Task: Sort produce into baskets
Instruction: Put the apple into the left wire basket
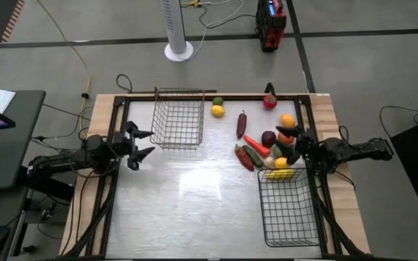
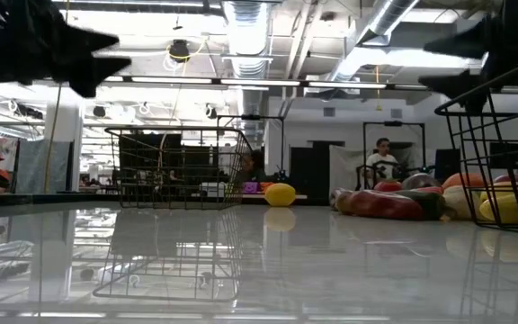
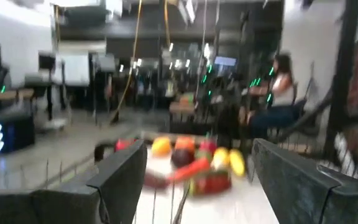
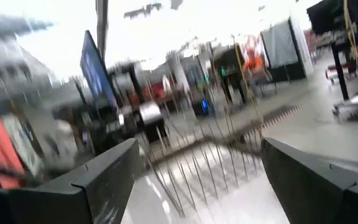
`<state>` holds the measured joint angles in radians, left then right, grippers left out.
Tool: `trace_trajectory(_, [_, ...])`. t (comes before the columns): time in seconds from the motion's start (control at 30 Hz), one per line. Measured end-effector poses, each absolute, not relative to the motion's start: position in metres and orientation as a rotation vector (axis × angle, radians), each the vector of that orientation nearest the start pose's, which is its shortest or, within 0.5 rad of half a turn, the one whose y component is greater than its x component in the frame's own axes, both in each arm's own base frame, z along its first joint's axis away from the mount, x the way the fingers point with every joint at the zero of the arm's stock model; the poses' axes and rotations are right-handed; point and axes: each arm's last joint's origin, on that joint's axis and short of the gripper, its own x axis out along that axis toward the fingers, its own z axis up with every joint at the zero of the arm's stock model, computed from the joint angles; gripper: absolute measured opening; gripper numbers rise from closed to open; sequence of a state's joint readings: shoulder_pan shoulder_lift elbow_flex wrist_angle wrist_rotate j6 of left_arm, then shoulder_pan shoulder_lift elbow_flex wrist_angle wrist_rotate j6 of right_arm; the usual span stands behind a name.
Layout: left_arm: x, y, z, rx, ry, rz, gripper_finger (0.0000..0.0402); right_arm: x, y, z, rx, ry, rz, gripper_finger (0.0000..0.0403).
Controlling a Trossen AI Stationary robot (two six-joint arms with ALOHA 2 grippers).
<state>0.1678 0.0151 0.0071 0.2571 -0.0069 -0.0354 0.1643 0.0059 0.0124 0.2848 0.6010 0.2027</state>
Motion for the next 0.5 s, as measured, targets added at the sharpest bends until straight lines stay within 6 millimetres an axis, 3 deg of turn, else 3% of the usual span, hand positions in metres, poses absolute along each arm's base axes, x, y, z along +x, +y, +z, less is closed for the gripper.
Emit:
trace_trajectory(0.2, [0.090,0.015,0.201,-0.041,-0.380,0.153,0.0279,0.088,-0.003,0.199,0.338,-0.386,-0.412,0.0363])
trace_trajectory(0.5, [0.088,0.019,0.205,-0.111,-0.443,0.265,0.0279,0.088,-0.007,0.199,0.354,-0.401,-0.447,0.0363])
